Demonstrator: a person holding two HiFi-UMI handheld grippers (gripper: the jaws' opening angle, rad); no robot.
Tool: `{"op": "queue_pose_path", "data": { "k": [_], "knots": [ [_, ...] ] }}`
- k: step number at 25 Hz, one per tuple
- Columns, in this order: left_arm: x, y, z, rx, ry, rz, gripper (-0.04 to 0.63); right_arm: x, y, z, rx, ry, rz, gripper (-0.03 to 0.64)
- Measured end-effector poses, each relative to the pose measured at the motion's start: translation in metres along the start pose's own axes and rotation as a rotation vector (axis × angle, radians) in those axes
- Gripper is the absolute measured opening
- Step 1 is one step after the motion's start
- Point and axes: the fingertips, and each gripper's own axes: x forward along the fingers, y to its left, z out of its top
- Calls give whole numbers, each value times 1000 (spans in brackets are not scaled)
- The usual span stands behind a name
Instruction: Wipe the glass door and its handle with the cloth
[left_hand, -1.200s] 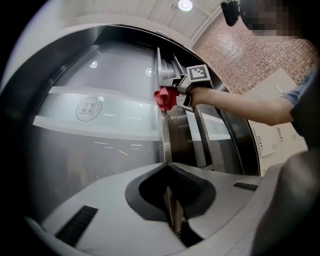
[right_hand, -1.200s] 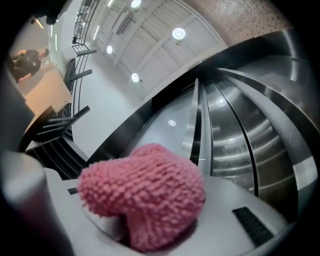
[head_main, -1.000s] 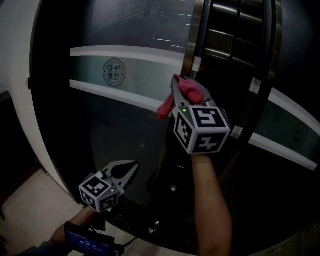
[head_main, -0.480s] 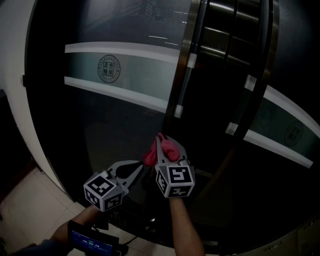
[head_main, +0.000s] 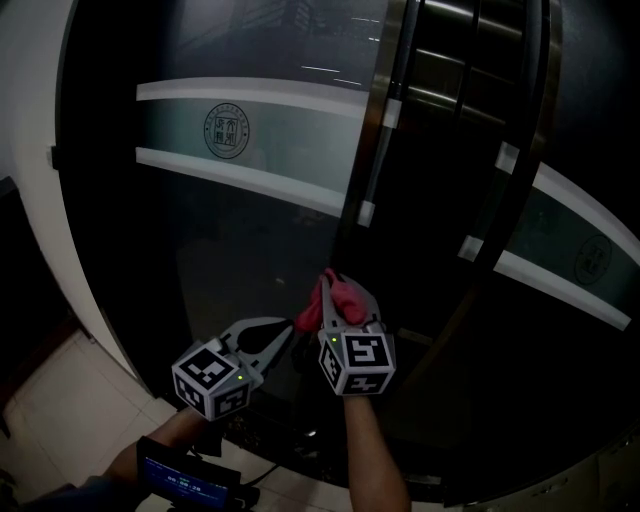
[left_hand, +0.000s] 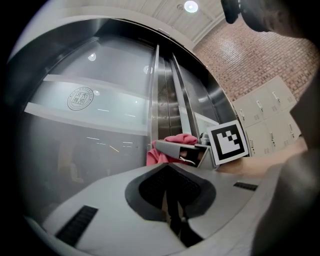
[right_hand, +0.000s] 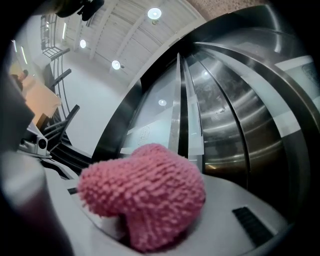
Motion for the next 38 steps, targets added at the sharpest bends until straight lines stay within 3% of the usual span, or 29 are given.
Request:
{"op": "queue_pose_path", "data": {
  "k": [5, 10, 16, 20, 38],
  "knots": [
    [-18, -13, 20, 49, -21, 10, 16, -46, 7, 21, -24, -44, -40, 52],
    [-38, -32, 14, 65, -46, -37, 17, -102, 26, 14, -27, -52, -129, 52],
    [-47, -61, -14, 24, -21, -142, 17, -146, 57, 1, -72, -26, -188, 52],
    [-54, -76, -28, -4, -13, -172, 17, -170, 69, -4, -67, -7, -214, 52],
    [-59, -84, -34, -20, -7, -151, 17, -185, 82, -16, -38, 12, -210, 52]
  ]
}}
